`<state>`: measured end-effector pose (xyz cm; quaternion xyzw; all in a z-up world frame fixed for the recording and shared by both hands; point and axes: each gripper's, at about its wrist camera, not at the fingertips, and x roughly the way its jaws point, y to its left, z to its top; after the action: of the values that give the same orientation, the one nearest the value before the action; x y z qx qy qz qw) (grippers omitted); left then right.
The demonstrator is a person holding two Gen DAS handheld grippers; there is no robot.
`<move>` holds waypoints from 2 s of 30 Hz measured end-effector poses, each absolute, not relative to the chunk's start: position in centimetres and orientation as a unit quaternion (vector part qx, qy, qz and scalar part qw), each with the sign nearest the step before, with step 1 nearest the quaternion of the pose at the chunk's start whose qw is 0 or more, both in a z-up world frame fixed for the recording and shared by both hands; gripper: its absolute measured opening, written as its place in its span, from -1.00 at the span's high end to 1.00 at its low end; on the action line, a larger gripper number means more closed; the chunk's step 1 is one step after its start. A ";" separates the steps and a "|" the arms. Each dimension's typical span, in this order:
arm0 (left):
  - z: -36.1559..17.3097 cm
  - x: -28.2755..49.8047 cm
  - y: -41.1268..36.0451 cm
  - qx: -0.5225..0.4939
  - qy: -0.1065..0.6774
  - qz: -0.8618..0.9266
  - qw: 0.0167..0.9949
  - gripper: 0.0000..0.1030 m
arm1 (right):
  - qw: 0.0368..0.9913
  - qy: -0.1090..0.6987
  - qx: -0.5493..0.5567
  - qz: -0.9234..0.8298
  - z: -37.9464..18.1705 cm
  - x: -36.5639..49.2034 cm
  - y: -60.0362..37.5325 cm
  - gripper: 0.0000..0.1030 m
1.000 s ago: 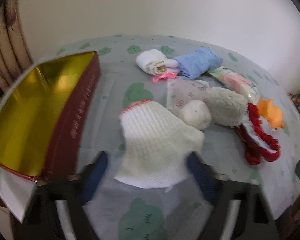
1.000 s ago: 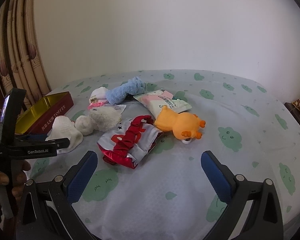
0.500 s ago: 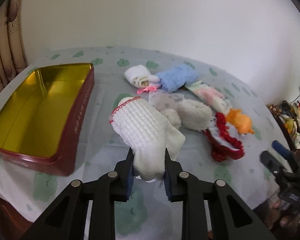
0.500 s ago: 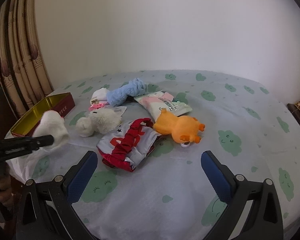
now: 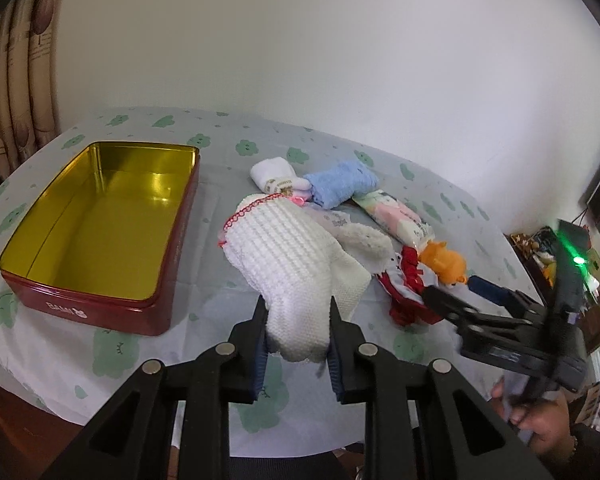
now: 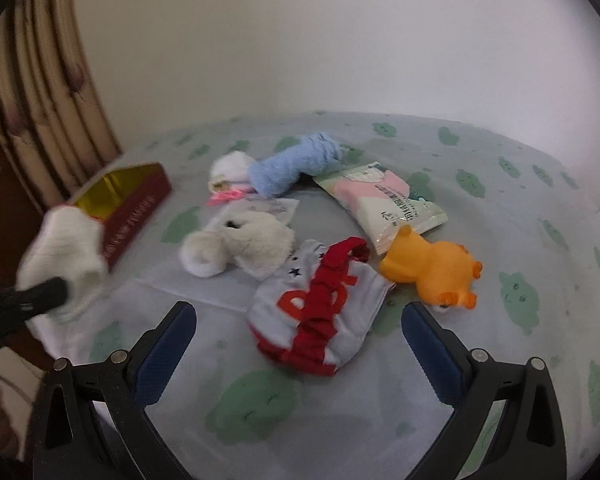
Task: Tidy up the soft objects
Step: 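Grasp the white knit hat with the left gripper while the right grasps the red-white garment, then carry both items into the tin box and open both grippers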
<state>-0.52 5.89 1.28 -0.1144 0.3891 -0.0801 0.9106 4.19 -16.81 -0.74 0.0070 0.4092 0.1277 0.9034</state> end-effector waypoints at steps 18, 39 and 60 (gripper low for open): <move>3.2 -0.7 9.6 -0.145 0.385 -0.050 0.910 0.51 | 0.861 0.475 0.091 0.156 -2.5 5.5 -20.5 0.71; 3.1 10.2 19.3 -0.048 0.423 0.053 0.903 0.49 | 0.873 0.420 0.149 0.201 3.5 2.2 -22.3 0.71; -2.6 18.0 22.8 0.013 0.504 0.086 0.859 0.10 | 0.864 0.429 0.160 0.207 3.5 2.5 -22.2 0.71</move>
<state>17.97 22.75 -2.63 0.0126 0.5044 0.0863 0.8591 2.52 -22.21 3.51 0.1604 0.4292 0.2071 0.8644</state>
